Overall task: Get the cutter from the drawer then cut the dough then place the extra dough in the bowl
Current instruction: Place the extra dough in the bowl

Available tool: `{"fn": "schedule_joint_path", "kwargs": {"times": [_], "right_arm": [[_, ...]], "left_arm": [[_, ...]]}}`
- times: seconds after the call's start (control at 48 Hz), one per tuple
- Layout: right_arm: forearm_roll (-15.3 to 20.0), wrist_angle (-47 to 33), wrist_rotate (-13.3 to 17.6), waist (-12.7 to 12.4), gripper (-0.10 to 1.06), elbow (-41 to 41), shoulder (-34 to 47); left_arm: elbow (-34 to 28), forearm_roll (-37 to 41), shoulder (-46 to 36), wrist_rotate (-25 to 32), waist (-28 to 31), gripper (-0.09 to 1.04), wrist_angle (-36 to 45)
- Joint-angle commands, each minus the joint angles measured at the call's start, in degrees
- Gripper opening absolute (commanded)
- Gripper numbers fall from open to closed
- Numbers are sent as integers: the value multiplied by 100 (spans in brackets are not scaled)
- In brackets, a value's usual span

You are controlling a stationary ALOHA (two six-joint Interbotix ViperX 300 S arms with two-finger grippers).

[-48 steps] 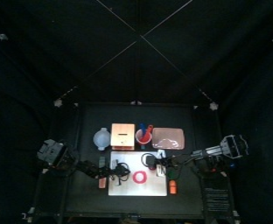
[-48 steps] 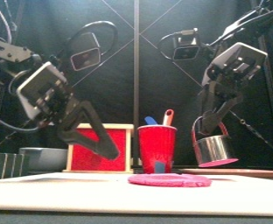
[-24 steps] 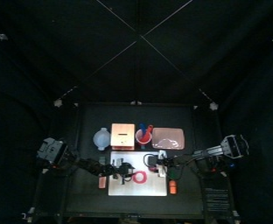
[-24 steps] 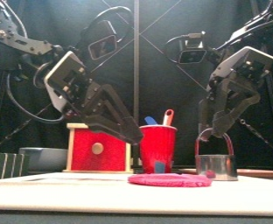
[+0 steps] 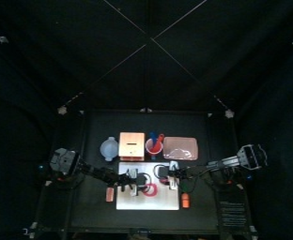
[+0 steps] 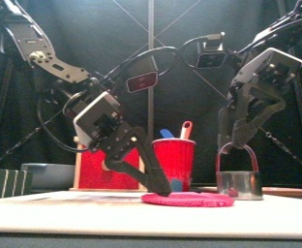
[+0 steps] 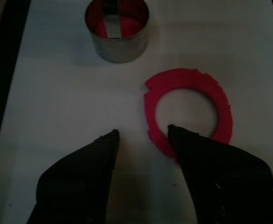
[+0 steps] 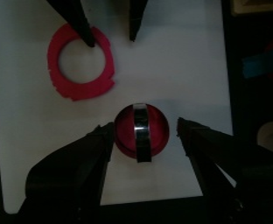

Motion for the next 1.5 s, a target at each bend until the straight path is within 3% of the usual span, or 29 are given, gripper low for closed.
{"fn": "schedule_joint_path", "kwargs": {"times": [0.021,0.146,0.562,0.771,0.958,1.167,1.5], "right_arm": [[35,-35,-9,-18,91,-88,-167],[62,-53,-9,-35,91,-97,-158],[105,-70,-9,-44,91,-123,-158],[114,-70,-9,-105,91,-132,-158],[62,-18,-53,-211,91,-308,-185],[-53,-18,-35,-316,91,-352,-185],[-70,-44,-26,-396,91,-325,-158]], "left_arm": [[-141,9,-35,18,9,83,176],[-132,9,-9,18,9,77,457],[-158,0,97,-9,-88,41,1336],[-272,9,-202,0,-97,39,1134],[-53,97,-1380,18,0,39,782],[782,501,-2777,26,343,39,9],[2153,791,-5238,44,1960,39,18]]}}
